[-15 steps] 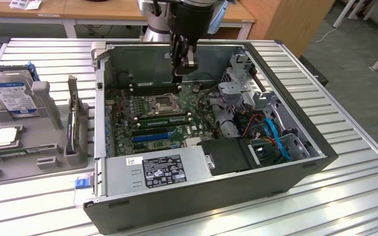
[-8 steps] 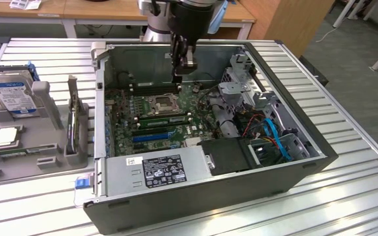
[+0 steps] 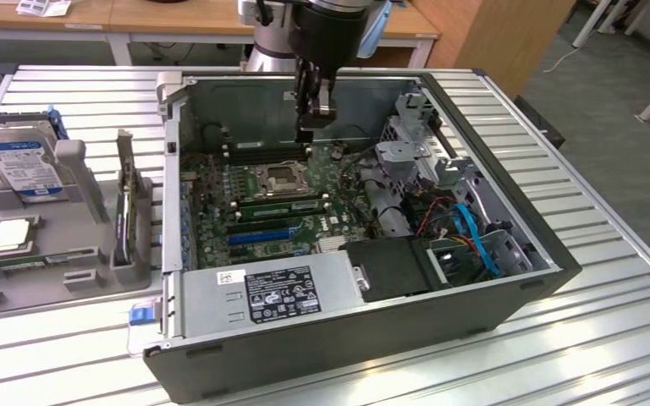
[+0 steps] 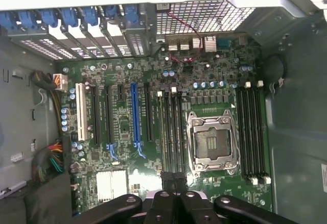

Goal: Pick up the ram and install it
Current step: 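Press down the ram until it locks into place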

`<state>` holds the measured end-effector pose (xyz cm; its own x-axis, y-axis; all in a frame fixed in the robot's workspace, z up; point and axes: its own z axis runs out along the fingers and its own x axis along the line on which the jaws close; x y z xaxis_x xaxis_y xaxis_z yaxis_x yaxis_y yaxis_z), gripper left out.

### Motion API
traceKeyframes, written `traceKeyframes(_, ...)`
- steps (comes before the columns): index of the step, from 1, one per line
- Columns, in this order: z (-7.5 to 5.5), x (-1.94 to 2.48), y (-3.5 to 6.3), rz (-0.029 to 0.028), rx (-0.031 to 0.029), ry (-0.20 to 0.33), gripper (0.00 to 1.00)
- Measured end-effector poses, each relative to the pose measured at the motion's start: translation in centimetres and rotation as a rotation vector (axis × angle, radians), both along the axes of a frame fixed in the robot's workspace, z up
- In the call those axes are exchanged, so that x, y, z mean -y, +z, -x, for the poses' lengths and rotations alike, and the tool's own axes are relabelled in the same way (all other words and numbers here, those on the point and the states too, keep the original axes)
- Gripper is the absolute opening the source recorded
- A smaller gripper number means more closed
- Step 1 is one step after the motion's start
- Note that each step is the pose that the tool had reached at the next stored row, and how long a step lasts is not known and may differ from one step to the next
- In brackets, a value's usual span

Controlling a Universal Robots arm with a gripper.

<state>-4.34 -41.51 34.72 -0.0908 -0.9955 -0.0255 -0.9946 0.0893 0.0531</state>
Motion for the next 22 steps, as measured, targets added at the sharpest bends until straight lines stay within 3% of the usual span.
traceKeyframes(22, 0.01, 0.00, -0.01, 0.0001, -0.0001, -0.005, 0.10)
